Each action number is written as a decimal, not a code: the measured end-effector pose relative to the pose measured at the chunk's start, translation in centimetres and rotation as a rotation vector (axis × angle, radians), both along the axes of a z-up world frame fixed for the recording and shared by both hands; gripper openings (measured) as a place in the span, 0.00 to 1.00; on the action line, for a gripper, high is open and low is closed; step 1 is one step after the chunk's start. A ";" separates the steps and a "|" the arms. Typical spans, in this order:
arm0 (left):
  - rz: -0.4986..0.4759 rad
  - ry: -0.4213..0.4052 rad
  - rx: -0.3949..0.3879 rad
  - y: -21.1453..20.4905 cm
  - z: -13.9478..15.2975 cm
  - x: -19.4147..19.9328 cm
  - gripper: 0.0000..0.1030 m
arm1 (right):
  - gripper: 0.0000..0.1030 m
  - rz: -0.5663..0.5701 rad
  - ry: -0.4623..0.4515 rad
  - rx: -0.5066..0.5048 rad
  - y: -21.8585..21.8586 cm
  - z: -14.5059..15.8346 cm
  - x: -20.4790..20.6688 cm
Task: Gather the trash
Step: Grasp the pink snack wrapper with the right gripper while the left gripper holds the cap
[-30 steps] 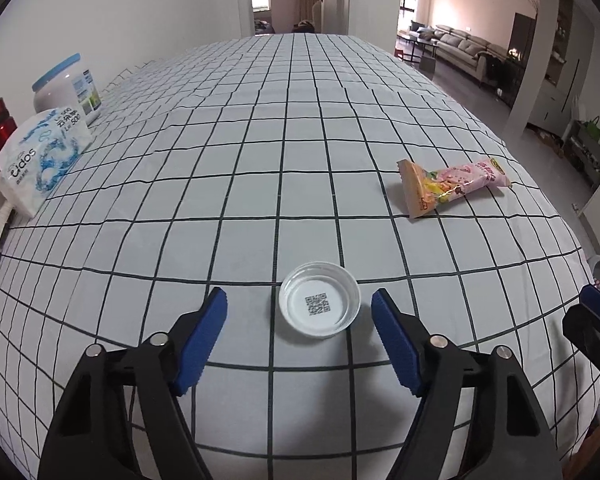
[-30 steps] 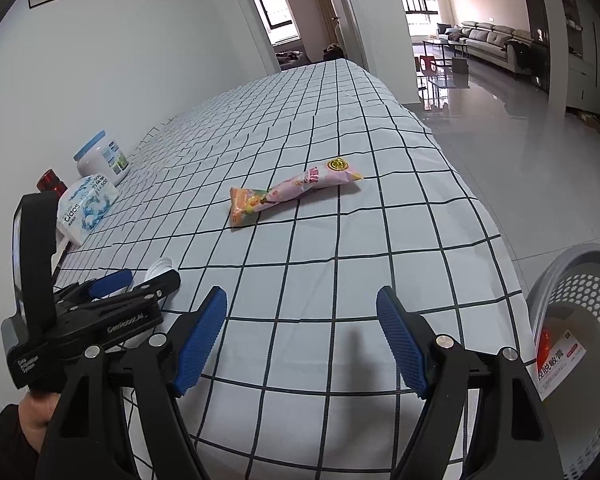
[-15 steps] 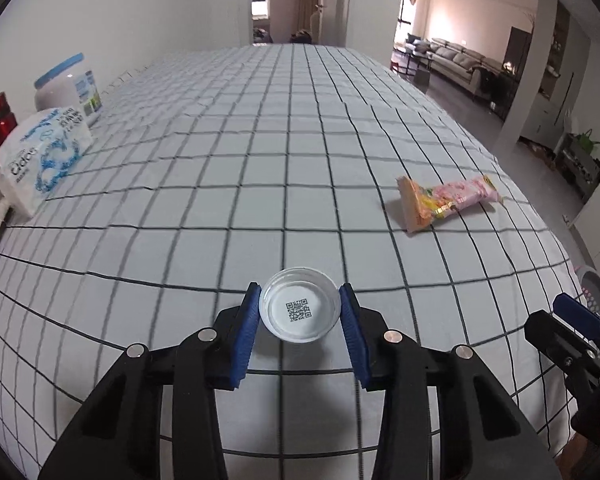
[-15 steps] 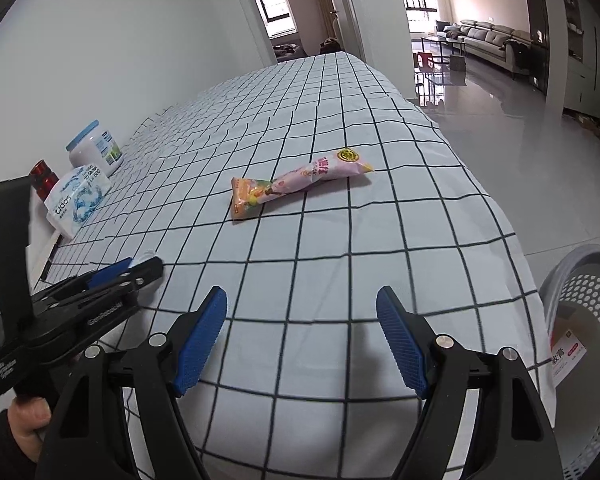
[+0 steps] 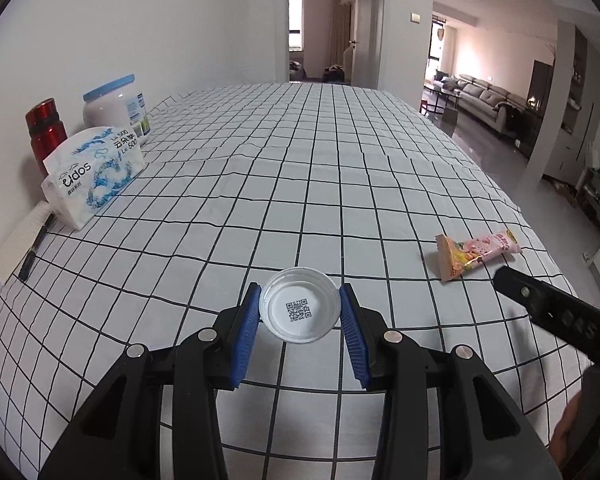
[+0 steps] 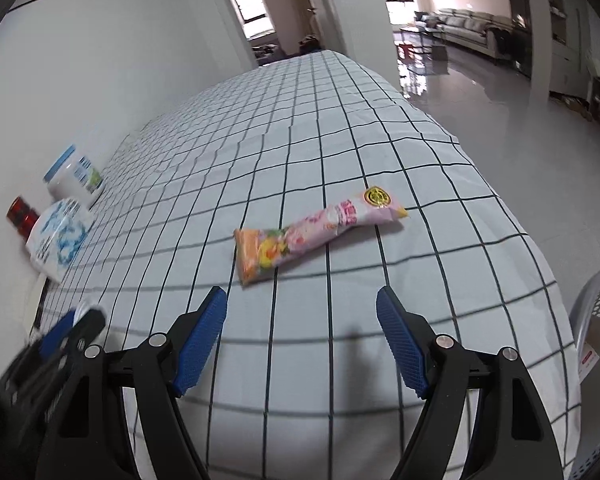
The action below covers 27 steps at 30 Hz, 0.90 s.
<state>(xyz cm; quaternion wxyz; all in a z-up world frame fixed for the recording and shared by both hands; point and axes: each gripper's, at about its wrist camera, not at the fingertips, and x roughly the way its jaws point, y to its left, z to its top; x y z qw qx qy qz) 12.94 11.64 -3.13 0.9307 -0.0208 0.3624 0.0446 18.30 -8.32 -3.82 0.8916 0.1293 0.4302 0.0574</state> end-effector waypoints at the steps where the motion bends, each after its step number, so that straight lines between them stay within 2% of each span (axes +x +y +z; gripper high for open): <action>1: 0.001 -0.002 -0.001 -0.1 0.1 -0.1 0.38 | 0.72 -0.009 0.008 0.002 0.1 -0.1 0.4; 17: 0.008 -0.014 -0.033 0.6 0.3 -0.5 0.38 | 0.72 -0.116 0.085 -0.033 1.4 -1.3 4.0; 27: 0.009 -0.012 -0.032 0.5 0.3 -0.5 0.38 | 0.72 -0.164 0.090 -0.039 2.5 -1.9 5.8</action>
